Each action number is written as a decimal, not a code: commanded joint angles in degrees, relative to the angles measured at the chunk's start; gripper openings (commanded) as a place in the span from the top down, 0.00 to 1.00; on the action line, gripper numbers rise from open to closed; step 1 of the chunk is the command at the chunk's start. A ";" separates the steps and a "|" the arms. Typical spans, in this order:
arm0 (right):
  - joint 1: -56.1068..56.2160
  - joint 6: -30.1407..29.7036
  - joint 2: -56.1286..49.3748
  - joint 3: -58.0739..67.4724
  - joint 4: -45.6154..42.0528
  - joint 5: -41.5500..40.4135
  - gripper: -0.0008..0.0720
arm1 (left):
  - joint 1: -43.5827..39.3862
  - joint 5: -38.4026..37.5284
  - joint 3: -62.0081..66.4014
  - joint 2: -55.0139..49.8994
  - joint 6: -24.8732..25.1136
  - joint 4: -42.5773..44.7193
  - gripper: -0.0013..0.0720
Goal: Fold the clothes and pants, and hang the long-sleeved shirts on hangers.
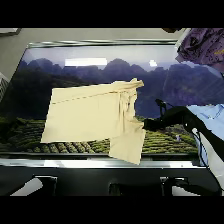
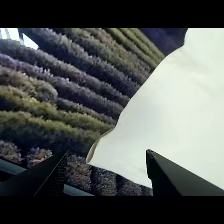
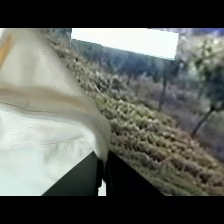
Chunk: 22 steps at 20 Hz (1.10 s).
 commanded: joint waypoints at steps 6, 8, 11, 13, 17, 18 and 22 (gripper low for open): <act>0.20 0.24 -0.09 -0.04 -0.09 -4.70 0.95 | 1.79 4.39 -15.61 -2.21 10.27 -4.87 0.24; 0.20 0.26 -0.09 -0.04 -0.07 -4.63 0.95 | 1.46 4.61 -16.02 -3.10 12.44 -6.80 0.24; 0.20 0.48 -0.09 -0.04 -0.07 -4.68 0.95 | 0.13 5.07 -16.02 -4.68 12.76 -7.69 0.25; 0.20 1.27 -0.09 -0.04 -0.04 -4.72 0.95 | -1.11 5.57 -16.02 -6.25 12.74 -7.69 0.27; 0.20 1.29 1.60 -0.04 -0.07 -4.68 0.95 | -3.37 7.15 -16.02 -8.17 12.74 -7.72 0.63; 0.20 1.36 2.29 -0.04 -0.09 -4.61 0.95 | -3.72 7.41 -16.00 -8.31 12.72 -7.76 0.83; 0.20 3.02 6.38 0.20 0.61 -4.35 0.95 | -5.25 7.08 -14.78 -7.74 12.79 -13.38 0.96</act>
